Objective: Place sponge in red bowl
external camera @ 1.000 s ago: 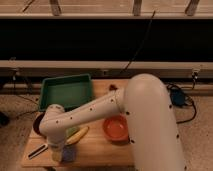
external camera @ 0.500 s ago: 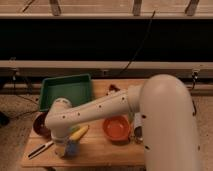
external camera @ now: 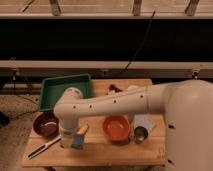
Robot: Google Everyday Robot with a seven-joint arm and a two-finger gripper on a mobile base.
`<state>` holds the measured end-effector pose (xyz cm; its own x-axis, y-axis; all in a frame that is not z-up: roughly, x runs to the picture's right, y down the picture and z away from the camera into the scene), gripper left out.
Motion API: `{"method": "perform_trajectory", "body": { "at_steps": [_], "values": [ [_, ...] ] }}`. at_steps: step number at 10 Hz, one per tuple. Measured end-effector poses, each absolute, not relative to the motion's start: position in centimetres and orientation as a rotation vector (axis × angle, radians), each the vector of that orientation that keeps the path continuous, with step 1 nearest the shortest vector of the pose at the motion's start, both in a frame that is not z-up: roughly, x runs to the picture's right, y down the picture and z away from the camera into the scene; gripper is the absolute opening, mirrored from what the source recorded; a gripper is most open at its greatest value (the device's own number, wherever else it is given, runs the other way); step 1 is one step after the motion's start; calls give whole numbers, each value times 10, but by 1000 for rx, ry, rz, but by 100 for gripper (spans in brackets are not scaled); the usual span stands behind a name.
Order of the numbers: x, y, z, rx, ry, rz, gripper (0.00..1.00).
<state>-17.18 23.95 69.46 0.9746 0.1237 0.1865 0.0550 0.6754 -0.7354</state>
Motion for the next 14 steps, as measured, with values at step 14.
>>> {"method": "perform_trajectory", "body": {
  "at_steps": [14],
  "values": [
    [1,203,763,-908,-46,204,38]
  ]
}}
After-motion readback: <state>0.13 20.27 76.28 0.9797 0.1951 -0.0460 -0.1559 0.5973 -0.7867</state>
